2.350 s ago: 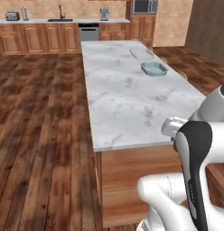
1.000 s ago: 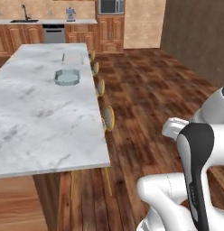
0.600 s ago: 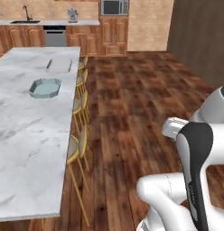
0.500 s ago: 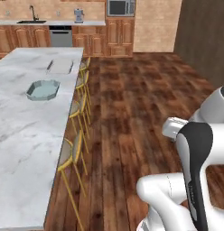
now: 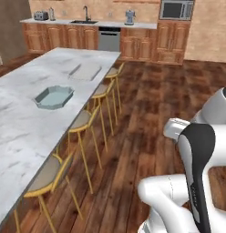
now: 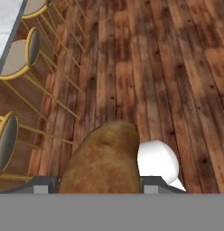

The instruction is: Place the cold items (potato and lemon) from the fridge in one tupperware on the dining counter. Place the warm items (hot dog and kebab skewer) in the stove area in another tupperware.

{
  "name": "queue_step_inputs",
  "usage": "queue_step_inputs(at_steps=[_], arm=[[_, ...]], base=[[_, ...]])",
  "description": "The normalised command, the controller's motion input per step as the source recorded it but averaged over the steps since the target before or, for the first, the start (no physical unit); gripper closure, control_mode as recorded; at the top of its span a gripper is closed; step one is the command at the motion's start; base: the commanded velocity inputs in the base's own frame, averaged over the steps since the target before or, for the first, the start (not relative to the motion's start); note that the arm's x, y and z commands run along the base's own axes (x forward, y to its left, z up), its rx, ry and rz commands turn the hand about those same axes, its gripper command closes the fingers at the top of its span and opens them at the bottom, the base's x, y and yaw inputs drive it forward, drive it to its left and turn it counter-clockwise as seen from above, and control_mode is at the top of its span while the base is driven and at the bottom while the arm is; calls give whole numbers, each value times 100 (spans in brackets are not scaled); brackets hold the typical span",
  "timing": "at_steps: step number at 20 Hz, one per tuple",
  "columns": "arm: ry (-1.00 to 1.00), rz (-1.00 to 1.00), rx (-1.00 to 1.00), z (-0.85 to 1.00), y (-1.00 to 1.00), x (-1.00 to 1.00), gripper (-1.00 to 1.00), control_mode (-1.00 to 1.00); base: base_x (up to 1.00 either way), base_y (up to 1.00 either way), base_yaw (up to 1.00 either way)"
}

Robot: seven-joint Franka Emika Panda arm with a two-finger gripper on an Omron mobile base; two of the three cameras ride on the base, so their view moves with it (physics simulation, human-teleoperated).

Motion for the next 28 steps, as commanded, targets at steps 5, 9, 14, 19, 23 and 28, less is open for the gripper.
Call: queue_step_inputs(at_steps=[5,9,14,19,23,28], arm=[[0,0,0,0,0,0,100,100],[0,0,0,0,0,0,100,100],[0,0,0,0,0,0,100,100],[0,0,0,0,0,0,100,100],[0,0,0,0,0,0,100,100],[0,0,0,0,0,0,100,100]], base=[[80,-73,59],[59,-68,65],[48,-55,73],[13,-56,75],[11,-77,66],[21,-82,61]])
